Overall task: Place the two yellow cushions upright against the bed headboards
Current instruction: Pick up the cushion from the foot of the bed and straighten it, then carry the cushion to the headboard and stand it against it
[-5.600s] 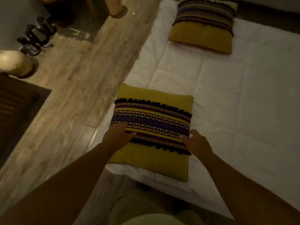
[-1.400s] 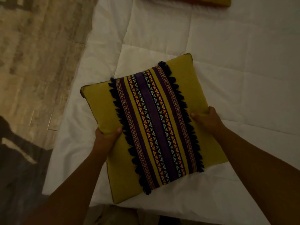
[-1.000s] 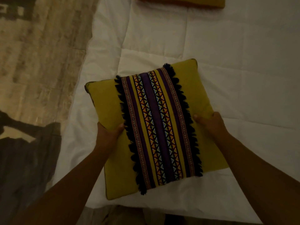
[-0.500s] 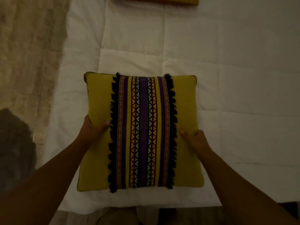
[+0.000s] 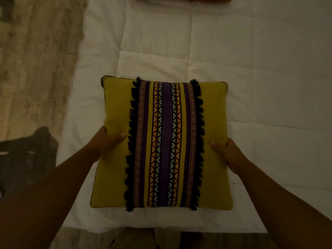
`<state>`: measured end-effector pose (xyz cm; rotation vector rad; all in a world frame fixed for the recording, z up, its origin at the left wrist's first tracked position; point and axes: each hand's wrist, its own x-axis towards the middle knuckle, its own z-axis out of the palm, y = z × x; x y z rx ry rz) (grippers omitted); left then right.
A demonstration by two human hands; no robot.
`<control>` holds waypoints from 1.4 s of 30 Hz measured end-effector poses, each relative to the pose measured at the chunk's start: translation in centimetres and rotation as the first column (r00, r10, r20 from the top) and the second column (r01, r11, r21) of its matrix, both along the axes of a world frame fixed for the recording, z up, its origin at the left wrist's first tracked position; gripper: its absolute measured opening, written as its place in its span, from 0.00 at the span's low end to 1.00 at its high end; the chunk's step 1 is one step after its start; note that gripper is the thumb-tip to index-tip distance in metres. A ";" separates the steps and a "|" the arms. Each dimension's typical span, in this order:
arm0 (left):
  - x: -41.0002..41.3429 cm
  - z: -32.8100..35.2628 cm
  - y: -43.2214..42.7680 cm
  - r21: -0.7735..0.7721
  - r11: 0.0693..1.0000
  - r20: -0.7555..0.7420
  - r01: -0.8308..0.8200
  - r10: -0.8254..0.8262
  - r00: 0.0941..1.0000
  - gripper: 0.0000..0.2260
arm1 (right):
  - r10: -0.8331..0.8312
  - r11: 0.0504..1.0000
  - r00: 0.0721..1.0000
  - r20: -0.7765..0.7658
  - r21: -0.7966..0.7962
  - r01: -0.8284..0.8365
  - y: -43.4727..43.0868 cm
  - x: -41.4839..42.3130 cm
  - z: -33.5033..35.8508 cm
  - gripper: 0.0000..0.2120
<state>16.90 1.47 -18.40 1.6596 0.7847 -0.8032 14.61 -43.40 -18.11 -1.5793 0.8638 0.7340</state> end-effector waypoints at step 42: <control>2.8 40.6 -39.5 -0.050 0.776 0.768 0.628 -0.373 0.521 0.37 | -0.582 0.685 0.415 0.700 0.147 0.713 -25.9 -25.0 39.7 0.38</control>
